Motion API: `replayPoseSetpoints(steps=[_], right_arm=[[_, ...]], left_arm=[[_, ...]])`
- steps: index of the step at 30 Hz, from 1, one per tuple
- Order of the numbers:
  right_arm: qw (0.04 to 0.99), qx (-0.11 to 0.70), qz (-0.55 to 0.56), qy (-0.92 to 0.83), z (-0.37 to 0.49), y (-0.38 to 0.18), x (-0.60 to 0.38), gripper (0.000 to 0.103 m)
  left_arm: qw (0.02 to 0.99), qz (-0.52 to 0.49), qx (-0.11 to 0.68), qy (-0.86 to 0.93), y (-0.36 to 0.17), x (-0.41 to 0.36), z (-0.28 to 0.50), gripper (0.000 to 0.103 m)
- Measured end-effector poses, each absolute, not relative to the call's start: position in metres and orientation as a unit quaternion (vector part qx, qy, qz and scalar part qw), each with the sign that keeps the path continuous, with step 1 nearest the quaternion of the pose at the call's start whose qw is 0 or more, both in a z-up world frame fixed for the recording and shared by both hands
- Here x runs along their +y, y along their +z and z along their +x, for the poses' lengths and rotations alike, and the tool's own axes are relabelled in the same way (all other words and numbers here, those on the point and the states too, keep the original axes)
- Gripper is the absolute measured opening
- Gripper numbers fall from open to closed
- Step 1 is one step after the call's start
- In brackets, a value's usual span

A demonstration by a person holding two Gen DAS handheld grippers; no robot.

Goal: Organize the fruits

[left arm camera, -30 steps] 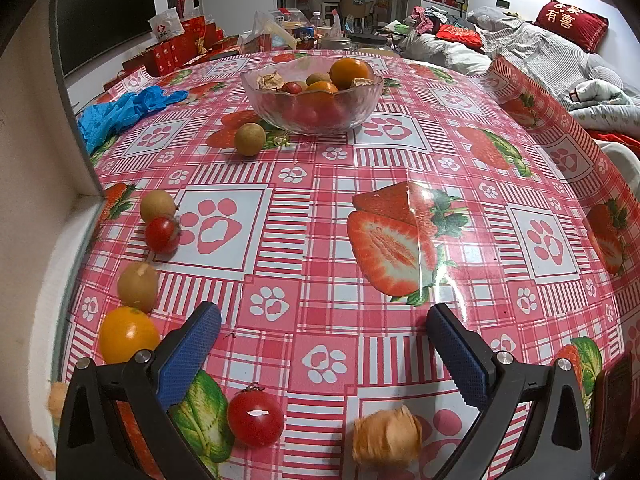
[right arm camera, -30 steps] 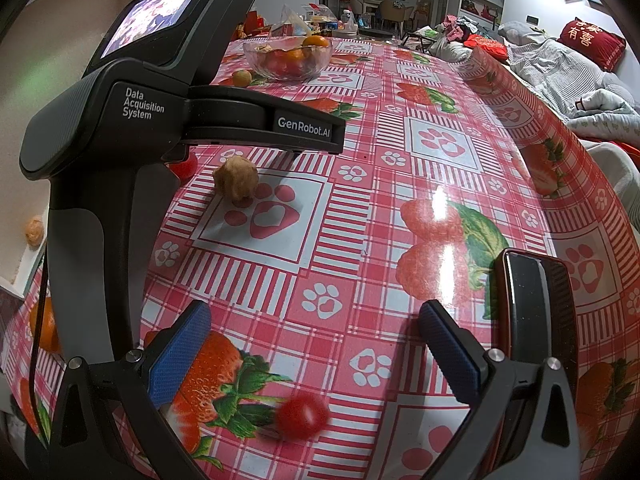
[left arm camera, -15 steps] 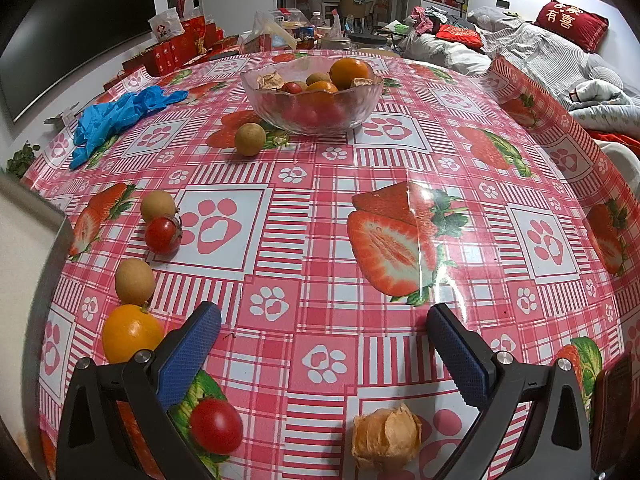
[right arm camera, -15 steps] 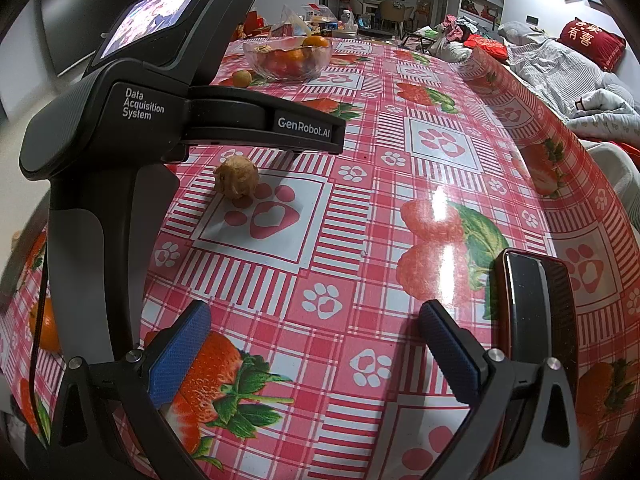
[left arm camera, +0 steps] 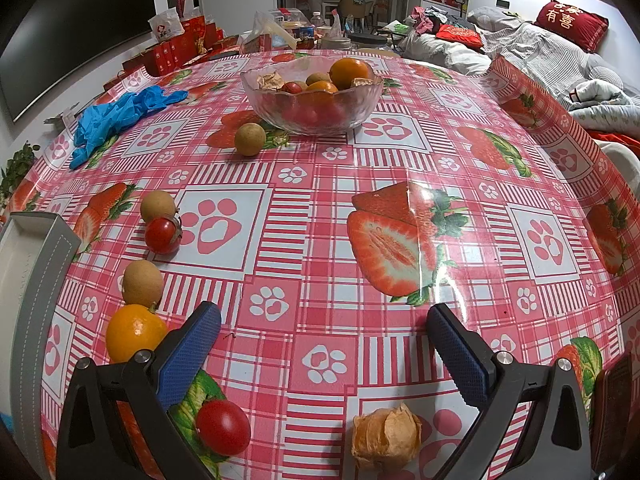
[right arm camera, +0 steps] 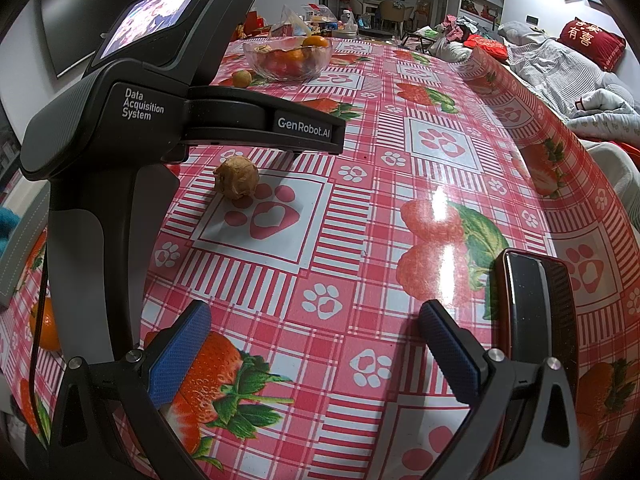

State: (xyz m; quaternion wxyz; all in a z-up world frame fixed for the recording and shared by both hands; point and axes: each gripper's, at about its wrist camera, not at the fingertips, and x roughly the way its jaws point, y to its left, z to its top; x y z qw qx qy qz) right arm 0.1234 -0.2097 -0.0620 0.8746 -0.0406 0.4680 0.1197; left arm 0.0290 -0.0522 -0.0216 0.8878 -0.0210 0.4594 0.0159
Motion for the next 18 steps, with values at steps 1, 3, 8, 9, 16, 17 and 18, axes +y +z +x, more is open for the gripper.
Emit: replayPoseSetpoints(steps=[1, 3, 8, 9, 16, 17, 18], right_arm=[[0.875, 0.468, -0.041, 0.12, 0.1234, -0.0621, -0.2098, 0.103], [0.875, 0.468, -0.041, 0.12, 0.1236, -0.0621, -0.2095, 0.103], [0.875, 0.468, -0.04, 0.12, 0.1236, -0.0622, -0.2097, 0.103], [0.875, 0.468, -0.04, 0.12, 0.1237, -0.0622, -0.2098, 0.103], [0.875, 0.467, -0.04, 0.121, 0.1238, -0.0623, -0.2099, 0.103], [0.875, 0.467, -0.04, 0.121, 0.1238, -0.0623, -0.2098, 0.103], [0.875, 0.467, -0.04, 0.121, 0.1239, -0.0623, -0.2098, 0.103]], left_arm=[[0.888, -0.021, 0.459, 0.016, -0.0218, -0.0524, 0.0293, 0.103], [0.888, -0.021, 0.459, 0.016, -0.0215, -0.0521, 0.029, 0.103], [0.888, -0.021, 0.459, 0.016, -0.0219, -0.0525, 0.0295, 0.103], [0.888, -0.021, 0.459, 0.016, -0.0215, -0.0522, 0.029, 0.103], [0.888, -0.021, 0.459, 0.016, -0.0217, -0.0524, 0.0294, 0.103], [0.888, -0.021, 0.459, 0.016, -0.0218, -0.0526, 0.0295, 0.103], [0.888, -0.021, 0.459, 0.016, -0.0214, -0.0522, 0.029, 0.103]])
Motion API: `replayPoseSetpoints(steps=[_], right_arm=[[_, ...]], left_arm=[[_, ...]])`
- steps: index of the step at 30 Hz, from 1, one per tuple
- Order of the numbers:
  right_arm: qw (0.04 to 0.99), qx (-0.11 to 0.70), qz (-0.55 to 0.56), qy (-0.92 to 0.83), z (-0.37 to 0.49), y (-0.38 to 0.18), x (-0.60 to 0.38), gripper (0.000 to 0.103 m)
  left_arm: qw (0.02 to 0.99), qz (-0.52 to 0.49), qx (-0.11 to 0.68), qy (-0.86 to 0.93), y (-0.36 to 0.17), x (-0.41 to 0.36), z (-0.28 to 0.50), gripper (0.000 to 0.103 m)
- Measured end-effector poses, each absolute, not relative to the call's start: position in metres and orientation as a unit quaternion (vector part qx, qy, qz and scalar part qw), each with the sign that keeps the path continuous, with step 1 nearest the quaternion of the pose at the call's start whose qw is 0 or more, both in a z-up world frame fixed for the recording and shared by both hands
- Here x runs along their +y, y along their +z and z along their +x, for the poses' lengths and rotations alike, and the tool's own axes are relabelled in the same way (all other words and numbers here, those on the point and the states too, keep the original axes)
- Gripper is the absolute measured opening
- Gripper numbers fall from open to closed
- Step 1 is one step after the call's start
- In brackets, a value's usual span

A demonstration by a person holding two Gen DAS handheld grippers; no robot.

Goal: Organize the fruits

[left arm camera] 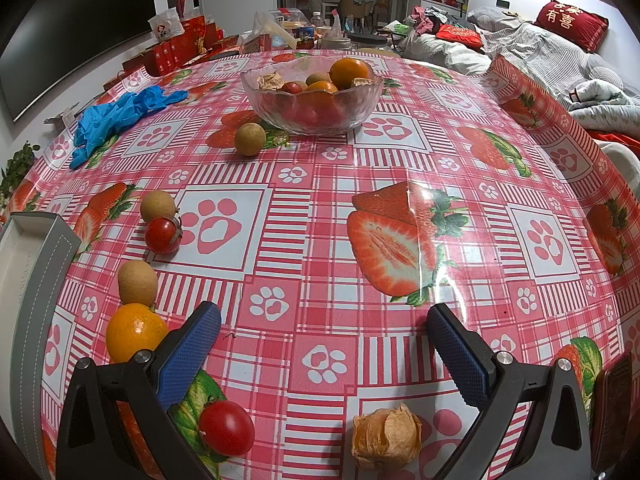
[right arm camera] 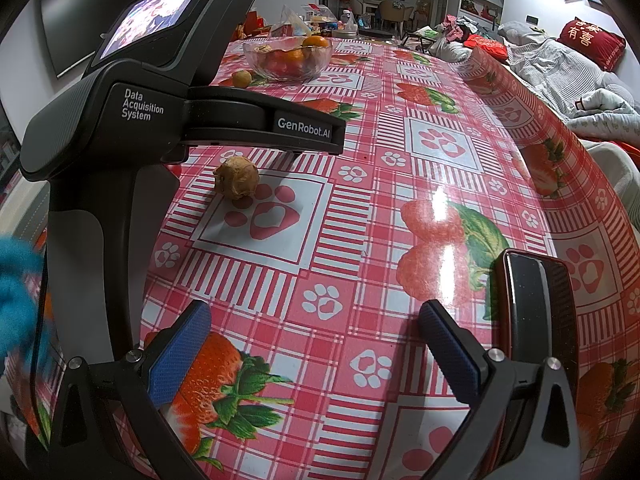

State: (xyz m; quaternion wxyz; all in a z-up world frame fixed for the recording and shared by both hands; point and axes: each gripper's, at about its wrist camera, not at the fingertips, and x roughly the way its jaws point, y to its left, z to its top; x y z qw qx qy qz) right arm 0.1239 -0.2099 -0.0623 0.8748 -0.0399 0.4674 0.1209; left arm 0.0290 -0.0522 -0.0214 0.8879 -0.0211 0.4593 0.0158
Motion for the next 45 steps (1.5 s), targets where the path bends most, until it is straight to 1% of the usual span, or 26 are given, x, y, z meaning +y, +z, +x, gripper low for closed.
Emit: replayPoseSetpoints(steps=[21, 22, 27, 31, 35, 41, 45], right_arm=[[0.875, 0.467, -0.039, 0.122, 0.124, -0.062, -0.21, 0.103], [0.875, 0.467, -0.039, 0.123, 0.124, -0.062, -0.21, 0.103], [0.875, 0.467, -0.039, 0.123, 0.124, -0.062, -0.21, 0.103], [0.875, 0.467, -0.038, 0.123, 0.124, -0.062, -0.209, 0.103], [0.875, 0.467, -0.038, 0.123, 0.124, -0.062, -0.21, 0.103], [0.875, 0.467, -0.038, 0.123, 0.124, -0.062, -0.209, 0.103], [0.875, 0.467, -0.038, 0.125, 0.125, -0.063, -0.209, 0.103]], left_arm=[[0.888, -0.019, 0.46, 0.014, -0.021, -0.052, 0.029, 0.103], [0.886, -0.018, 0.463, 0.007, -0.031, -0.059, 0.036, 0.103], [0.877, -0.021, 0.479, 0.0, -0.035, -0.072, 0.048, 0.103], [0.893, -0.033, 0.449, -0.016, -0.007, -0.066, 0.028, 0.103], [0.904, -0.038, 0.426, -0.016, 0.013, -0.04, -0.002, 0.103], [0.897, -0.035, 0.44, 0.011, 0.0, -0.002, -0.044, 0.103], [0.887, -0.027, 0.46, 0.029, -0.018, 0.009, -0.052, 0.103]])
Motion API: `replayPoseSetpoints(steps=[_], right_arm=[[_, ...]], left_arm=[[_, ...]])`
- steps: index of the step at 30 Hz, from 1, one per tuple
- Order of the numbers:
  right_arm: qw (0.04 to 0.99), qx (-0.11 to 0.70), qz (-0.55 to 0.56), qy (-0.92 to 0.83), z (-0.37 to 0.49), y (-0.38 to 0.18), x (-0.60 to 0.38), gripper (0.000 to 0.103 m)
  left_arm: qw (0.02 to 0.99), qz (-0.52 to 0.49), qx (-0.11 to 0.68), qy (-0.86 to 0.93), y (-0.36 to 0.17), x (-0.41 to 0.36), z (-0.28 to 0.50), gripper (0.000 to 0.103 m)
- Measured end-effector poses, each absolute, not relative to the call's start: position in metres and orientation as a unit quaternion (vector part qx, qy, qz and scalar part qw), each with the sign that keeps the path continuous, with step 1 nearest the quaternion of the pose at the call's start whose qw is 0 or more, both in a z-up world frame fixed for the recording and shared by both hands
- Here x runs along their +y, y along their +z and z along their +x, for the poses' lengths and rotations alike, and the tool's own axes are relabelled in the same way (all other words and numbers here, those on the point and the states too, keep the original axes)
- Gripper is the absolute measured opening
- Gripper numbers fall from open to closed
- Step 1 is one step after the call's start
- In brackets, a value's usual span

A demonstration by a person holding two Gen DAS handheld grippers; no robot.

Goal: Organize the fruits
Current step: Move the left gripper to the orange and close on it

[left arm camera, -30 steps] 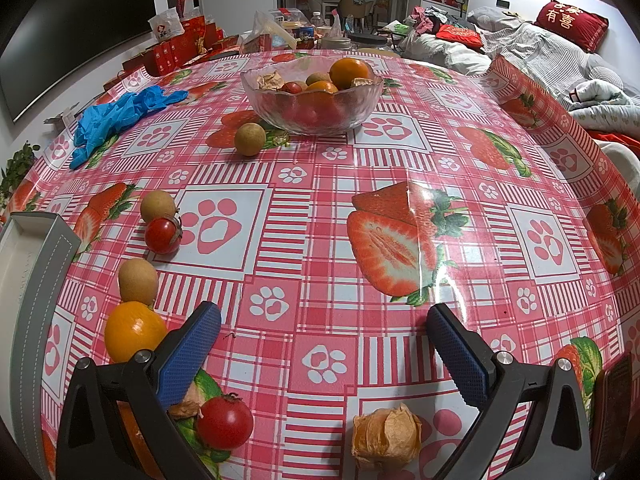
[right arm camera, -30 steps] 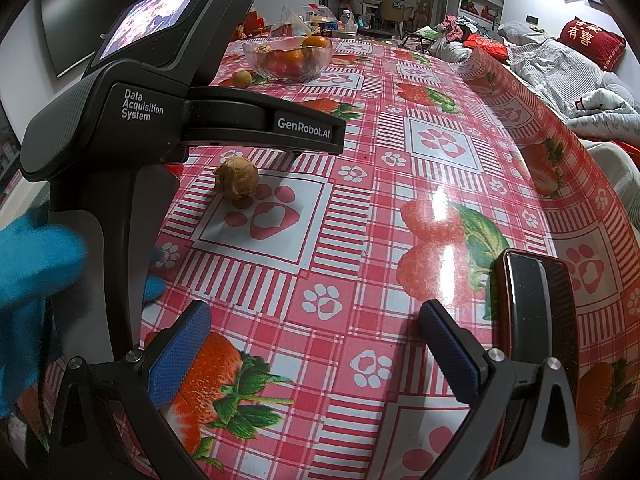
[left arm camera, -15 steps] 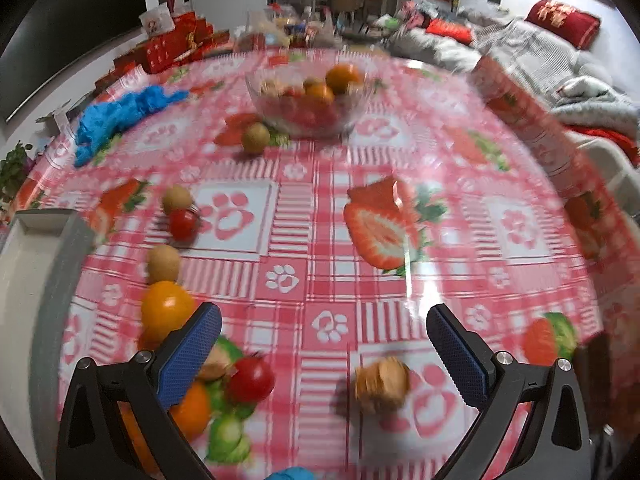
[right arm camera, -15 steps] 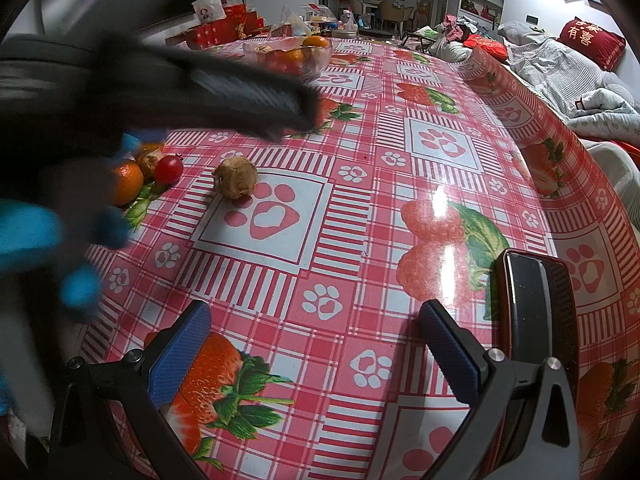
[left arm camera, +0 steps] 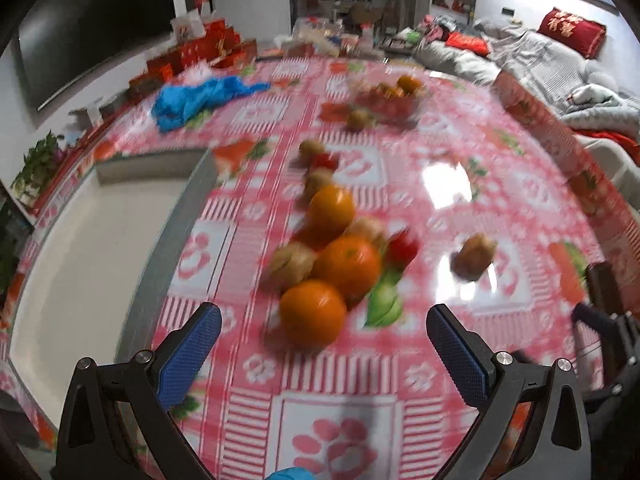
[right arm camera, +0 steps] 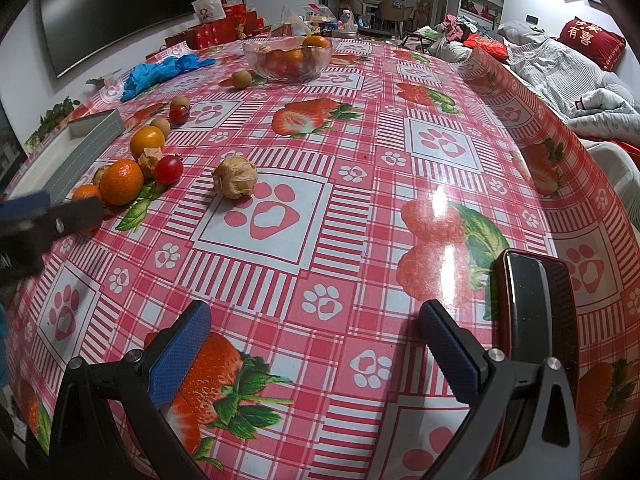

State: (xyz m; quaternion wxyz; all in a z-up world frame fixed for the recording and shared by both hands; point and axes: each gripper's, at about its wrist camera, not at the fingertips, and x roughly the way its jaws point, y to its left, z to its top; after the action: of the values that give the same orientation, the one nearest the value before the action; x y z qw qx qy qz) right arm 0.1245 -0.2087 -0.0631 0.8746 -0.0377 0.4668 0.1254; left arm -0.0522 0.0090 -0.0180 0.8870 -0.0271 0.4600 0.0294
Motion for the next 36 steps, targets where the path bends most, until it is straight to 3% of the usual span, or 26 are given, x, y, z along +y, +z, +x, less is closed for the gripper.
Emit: replayPoseSetpoints(steps=[10, 18, 23, 27, 28, 30, 31, 32, 33, 36], right_arm=[[0.876, 0.46, 0.006, 0.143, 0.115, -0.027, -0.246, 0.103], [0.866, 0.467, -0.019, 0.176, 0.088, -0.037, -0.237, 0.103], [0.864, 0.474, -0.015, 0.171, 0.092, -0.042, -0.235, 0.103], [0.875, 0.454, 0.014, 0.168, 0.088, -0.033, -0.253, 0.103], [0.879, 0.446, 0.027, 0.167, 0.086, -0.031, -0.261, 0.103], [0.885, 0.434, 0.042, 0.165, 0.083, -0.027, -0.272, 0.103], [0.888, 0.427, 0.046, 0.162, 0.08, -0.025, -0.277, 0.103], [0.891, 0.423, 0.047, 0.16, 0.077, -0.024, -0.281, 0.103], [0.892, 0.421, 0.048, 0.159, 0.075, -0.024, -0.283, 0.103], [0.893, 0.419, 0.042, 0.156, 0.069, -0.024, -0.284, 0.103]], left_arm=[[0.865, -0.046, 0.498, 0.035, -0.048, 0.013, -0.036, 0.103], [0.877, -0.038, 0.479, 0.035, -0.052, 0.008, -0.041, 0.103], [0.856, -0.037, 0.515, 0.032, -0.049, 0.009, -0.031, 0.103], [0.881, -0.025, 0.47, 0.045, -0.034, 0.008, -0.041, 0.103], [0.886, -0.013, 0.46, 0.048, -0.03, 0.005, -0.044, 0.101], [0.889, 0.0, 0.455, 0.044, -0.027, 0.001, -0.044, 0.087], [0.886, -0.002, 0.461, 0.04, -0.029, 0.001, -0.042, 0.085], [0.883, -0.006, 0.467, 0.038, -0.031, 0.001, -0.039, 0.079], [0.88, -0.012, 0.473, 0.038, -0.034, 0.002, -0.037, 0.064], [0.875, -0.04, 0.481, 0.03, -0.041, 0.007, -0.036, 0.044]])
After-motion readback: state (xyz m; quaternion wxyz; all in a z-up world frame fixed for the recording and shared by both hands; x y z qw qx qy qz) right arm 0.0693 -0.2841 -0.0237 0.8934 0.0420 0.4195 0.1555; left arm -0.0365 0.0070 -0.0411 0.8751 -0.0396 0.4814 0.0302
